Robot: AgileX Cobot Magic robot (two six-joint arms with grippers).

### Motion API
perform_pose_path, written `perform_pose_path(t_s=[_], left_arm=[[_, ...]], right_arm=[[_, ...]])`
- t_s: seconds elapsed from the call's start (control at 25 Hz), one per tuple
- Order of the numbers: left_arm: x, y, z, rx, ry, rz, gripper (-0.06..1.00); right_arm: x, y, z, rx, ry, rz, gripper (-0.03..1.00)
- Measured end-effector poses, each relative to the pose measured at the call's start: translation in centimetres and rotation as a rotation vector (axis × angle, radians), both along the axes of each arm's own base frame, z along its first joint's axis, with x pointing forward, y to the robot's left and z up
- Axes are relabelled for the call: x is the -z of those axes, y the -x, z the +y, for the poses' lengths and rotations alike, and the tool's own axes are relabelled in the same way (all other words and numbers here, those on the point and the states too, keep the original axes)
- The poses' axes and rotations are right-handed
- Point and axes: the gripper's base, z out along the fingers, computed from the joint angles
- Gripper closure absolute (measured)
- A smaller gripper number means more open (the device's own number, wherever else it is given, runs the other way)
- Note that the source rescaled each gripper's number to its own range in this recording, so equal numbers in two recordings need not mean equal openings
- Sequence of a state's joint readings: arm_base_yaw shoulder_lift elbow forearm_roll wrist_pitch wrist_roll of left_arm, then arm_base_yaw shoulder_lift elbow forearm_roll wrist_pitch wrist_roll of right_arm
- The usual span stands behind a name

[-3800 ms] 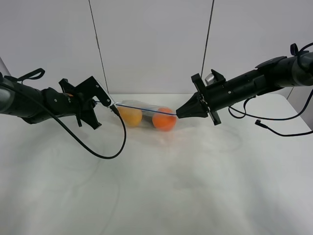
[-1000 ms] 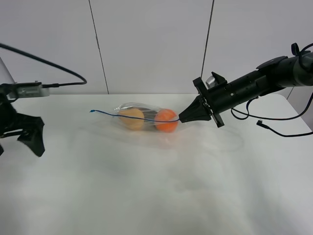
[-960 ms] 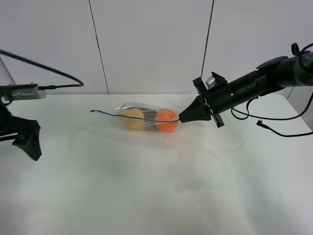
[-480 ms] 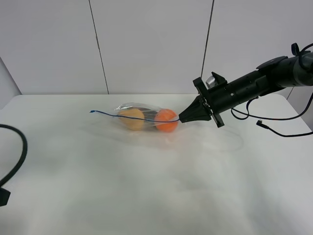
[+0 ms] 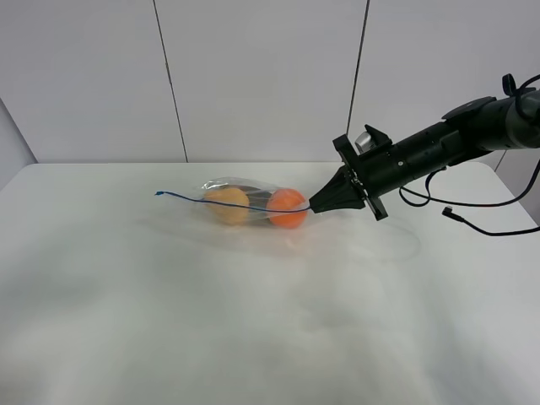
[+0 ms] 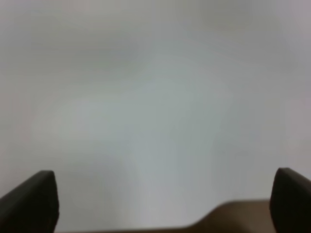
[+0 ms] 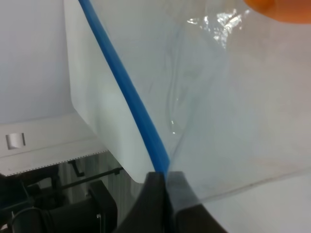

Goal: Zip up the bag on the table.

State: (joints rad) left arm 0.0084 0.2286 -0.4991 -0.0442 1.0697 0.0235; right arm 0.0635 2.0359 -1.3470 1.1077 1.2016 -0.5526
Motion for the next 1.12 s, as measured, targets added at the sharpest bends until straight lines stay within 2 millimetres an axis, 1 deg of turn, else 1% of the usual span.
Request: perform_pose_path(t_s=[0.16,0.2,0.24,0.32,0.44,0.48,0.52,0.56,0.6,0.68,0.8,0.92,1.04,1.12], left_arm=[[-0.3,2.3,0.0,0.000,-0.001,-0.148,-0.05],[-0.3,2.9,0.0,0.000,-0.002,-0.189,-0.05],[-0.3,3.3,0.0,0.000,-0.001,-0.215,-0.05],[-0.3,3.5,0.0,0.000,-0.001,-0.231,-0.05],[-0.3,3.6,0.0,0.000,-0.001,-0.234,-0.05],[-0.3,3.6,0.0,0.000,-0.001,-0.234,-0.05],[-0.3,3.6,0.0,0.000,-0.001,-0.234,-0.05],[-0.3,3.6,0.0,0.000,-0.001,-0.234,-0.05],[-0.3,3.6,0.0,0.000,-0.001,-0.234,-0.05],[-0.3,3.6,0.0,0.000,-0.001,-0.234,-0.05],[-0.3,3.6,0.0,0.000,-0.001,-0.234,-0.05],[-0.3,3.6,0.0,0.000,-0.001,-0.234,-0.05],[-0.3,3.6,0.0,0.000,-0.001,-0.234,-0.05],[-0.3,3.6,0.0,0.000,-0.001,-0.234,-0.05]], right_arm=[[0.0,0.0,0.0,0.003,0.001,0.006,0.91],[0.0,0.0,0.0,0.004,0.003,0.009,0.88],[-0.1,0.0,0.0,0.007,0.006,0.008,0.82],[-0.2,0.1,-0.1,0.005,0.022,-0.001,0.66],[-0.5,0.2,-0.4,-0.003,0.068,-0.019,0.26],[-0.5,0.3,-0.5,-0.010,0.093,-0.027,0.16],[-0.6,0.4,-0.7,-0.016,0.126,-0.037,0.08],[-0.7,0.5,-0.9,-0.018,0.160,-0.042,0.04],[-0.9,0.6,-1.3,-0.027,0.217,-0.049,0.01],[-1.5,0.5,-2.2,-0.039,0.352,-0.075,-0.02],[-2.7,0.0,-4.1,-0.051,0.616,-0.120,-0.02],[-3.6,-0.3,-5.7,-0.022,0.810,-0.111,-0.03],[-3.6,0.1,-6.9,-0.048,0.928,-0.073,-0.03],[-3.6,0.3,-7.5,-0.061,0.965,-0.045,-0.03]])
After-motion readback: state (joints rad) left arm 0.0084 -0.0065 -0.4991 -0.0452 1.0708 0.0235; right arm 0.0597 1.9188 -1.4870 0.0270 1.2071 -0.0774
